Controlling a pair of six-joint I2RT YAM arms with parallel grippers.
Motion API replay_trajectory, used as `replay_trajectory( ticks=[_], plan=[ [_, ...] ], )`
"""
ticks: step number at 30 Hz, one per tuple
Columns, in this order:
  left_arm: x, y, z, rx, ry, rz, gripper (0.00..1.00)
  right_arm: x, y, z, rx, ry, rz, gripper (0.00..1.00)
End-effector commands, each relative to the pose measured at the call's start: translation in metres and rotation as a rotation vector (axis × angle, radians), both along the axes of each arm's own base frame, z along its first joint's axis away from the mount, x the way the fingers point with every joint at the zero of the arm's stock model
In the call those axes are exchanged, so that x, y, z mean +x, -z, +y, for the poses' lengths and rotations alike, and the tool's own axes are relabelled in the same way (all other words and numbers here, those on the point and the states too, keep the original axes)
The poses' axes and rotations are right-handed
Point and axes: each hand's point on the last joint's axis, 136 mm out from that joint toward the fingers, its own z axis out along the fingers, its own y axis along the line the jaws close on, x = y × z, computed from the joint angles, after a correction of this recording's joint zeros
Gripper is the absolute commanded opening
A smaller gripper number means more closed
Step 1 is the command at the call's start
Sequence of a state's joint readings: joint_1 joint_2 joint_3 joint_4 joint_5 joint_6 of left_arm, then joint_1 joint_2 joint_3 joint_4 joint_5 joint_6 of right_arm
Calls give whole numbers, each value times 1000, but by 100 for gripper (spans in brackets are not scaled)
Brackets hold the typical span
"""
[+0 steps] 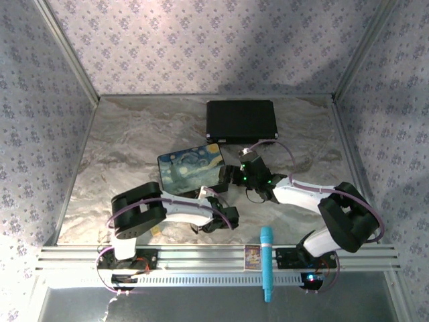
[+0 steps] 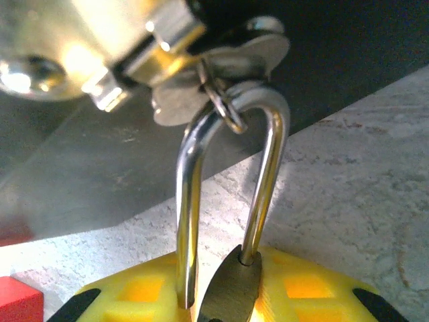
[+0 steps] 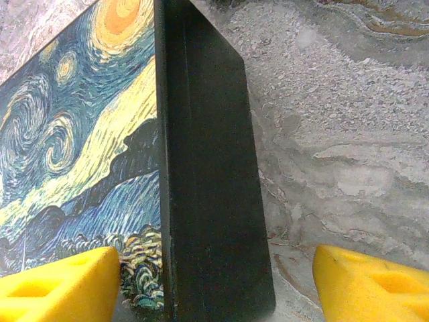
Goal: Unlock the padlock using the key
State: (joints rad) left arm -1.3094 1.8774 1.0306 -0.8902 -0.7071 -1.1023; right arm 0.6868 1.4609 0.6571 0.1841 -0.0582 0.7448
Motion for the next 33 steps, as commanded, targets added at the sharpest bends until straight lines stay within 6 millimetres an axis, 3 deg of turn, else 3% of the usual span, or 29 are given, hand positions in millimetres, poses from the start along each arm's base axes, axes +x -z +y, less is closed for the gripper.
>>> replay_trajectory(
  ticks=[1,5,7,9,14,20,31,33],
  plan=[
    [-13,-1,-1,-26,-50,-13,25,-49,79,-44,-242,6,247,76],
    [-15,-6,-3,-40,-50,-12,21,-49,81,-43,-239,10,254,76],
    [-16,-5,0,-31,-60,-13,9,-49,82,-41,-237,9,255,76],
    [-16,-4,3,-19,-64,-12,8,-49,81,-39,-233,9,255,76],
    [-12,-8,10,19,-76,-17,11,-48,80,-37,-235,5,253,76],
    [-23,-5,-11,-12,-43,14,18,-48,82,-35,-240,-3,259,77],
    [-24,-19,-12,-62,-44,-15,23,-47,89,-32,-257,-28,286,77],
    [-23,-20,-13,-43,-45,-13,30,-45,88,-29,-252,-31,284,77]
  ],
)
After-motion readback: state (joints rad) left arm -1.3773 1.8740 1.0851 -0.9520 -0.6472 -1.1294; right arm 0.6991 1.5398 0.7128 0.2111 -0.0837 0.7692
